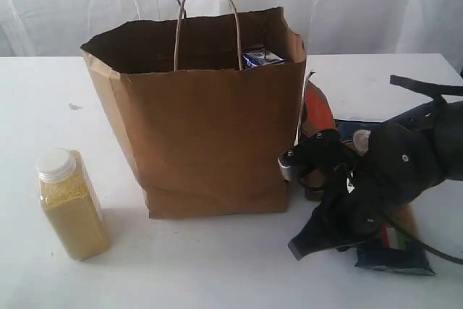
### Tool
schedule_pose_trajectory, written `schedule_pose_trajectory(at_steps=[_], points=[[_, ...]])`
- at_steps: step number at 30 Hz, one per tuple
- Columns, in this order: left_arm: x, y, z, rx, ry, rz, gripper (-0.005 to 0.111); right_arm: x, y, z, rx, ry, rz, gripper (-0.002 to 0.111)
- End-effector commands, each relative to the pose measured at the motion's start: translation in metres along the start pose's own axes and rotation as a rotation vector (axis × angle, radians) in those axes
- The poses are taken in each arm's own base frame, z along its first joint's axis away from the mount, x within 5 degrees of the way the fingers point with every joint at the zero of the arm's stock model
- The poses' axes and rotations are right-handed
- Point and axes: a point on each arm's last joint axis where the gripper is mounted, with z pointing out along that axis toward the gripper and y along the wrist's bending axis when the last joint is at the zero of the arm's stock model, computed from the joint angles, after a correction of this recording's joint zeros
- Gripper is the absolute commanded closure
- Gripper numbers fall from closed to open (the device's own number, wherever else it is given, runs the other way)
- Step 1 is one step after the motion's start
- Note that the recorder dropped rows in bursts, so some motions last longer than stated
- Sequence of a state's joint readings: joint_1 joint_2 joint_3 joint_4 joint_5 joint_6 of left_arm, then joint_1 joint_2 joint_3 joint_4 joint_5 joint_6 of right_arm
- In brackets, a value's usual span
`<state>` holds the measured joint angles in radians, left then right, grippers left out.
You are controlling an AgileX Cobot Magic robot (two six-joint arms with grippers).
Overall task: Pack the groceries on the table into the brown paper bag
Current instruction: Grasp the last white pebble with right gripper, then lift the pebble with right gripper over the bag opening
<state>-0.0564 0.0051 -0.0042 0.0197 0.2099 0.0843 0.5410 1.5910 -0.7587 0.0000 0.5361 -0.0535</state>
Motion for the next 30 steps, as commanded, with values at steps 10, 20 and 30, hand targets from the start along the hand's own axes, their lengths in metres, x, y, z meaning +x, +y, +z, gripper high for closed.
schedule_pose_trajectory(at_steps=[10, 20, 30], points=[[0.001, 0.0, 0.0, 0.0, -0.001, -0.011, 0.107, 0.01, 0.052, -0.03, -0.107, -0.031, -0.098, 0.108], [0.001, 0.0, 0.0, 0.0, -0.001, -0.011, 0.107, 0.016, 0.113, -0.065, -0.234, -0.132, -0.28, 0.108], [0.001, 0.0, 0.0, 0.0, -0.001, -0.011, 0.107, -0.013, 0.16, -0.127, -0.354, -0.339, -0.392, 0.108]])
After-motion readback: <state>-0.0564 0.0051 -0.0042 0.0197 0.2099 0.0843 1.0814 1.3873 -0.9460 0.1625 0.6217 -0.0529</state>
